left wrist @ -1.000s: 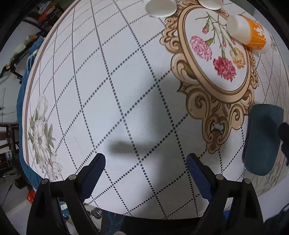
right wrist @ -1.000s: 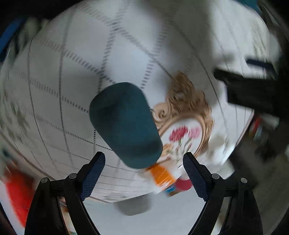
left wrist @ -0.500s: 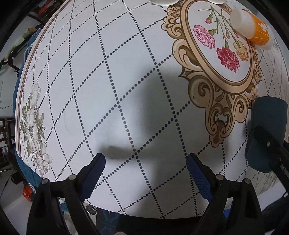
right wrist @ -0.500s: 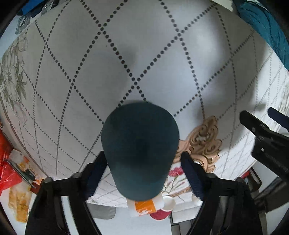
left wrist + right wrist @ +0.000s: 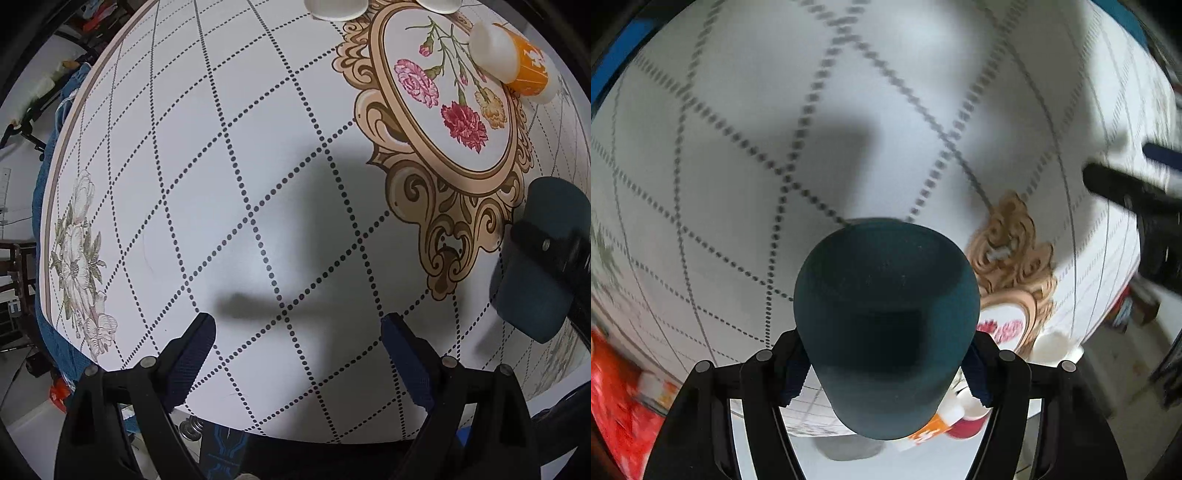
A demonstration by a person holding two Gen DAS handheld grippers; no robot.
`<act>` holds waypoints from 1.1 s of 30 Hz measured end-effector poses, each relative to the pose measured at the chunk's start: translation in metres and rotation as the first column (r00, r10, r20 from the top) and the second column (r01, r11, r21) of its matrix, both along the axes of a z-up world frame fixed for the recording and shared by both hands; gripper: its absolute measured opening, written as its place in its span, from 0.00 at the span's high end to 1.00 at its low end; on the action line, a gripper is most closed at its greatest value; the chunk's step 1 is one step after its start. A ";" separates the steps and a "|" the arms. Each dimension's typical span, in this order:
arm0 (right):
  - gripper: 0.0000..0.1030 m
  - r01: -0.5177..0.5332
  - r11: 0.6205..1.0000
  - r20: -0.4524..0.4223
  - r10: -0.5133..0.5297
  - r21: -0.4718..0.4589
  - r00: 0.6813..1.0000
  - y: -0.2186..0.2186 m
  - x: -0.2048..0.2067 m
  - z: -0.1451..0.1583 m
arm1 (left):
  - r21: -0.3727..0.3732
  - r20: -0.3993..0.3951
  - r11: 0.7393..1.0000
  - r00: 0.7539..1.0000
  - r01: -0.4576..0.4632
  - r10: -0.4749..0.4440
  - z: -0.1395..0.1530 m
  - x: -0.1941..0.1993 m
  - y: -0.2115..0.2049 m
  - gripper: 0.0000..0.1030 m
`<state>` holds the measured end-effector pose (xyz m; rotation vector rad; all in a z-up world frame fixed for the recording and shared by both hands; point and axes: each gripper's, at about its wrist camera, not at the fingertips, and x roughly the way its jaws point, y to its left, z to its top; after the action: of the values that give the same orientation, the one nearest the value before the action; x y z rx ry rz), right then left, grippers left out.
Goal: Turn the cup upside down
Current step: 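Lower the inverted teal cup with the right gripper beside the floral oval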
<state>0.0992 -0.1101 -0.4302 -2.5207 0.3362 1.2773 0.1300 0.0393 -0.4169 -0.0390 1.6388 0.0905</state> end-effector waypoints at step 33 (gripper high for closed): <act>0.31 0.745 -0.627 -0.092 -0.748 -0.226 -0.657 0.042 0.269 0.003 | 0.021 0.021 1.000 1.000 0.008 -0.008 0.019 -0.007 -0.006 0.11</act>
<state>0.3680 -0.0678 -0.4274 -0.5050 2.1318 0.3912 0.1233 0.0338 -0.3984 -0.0174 1.6163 0.1011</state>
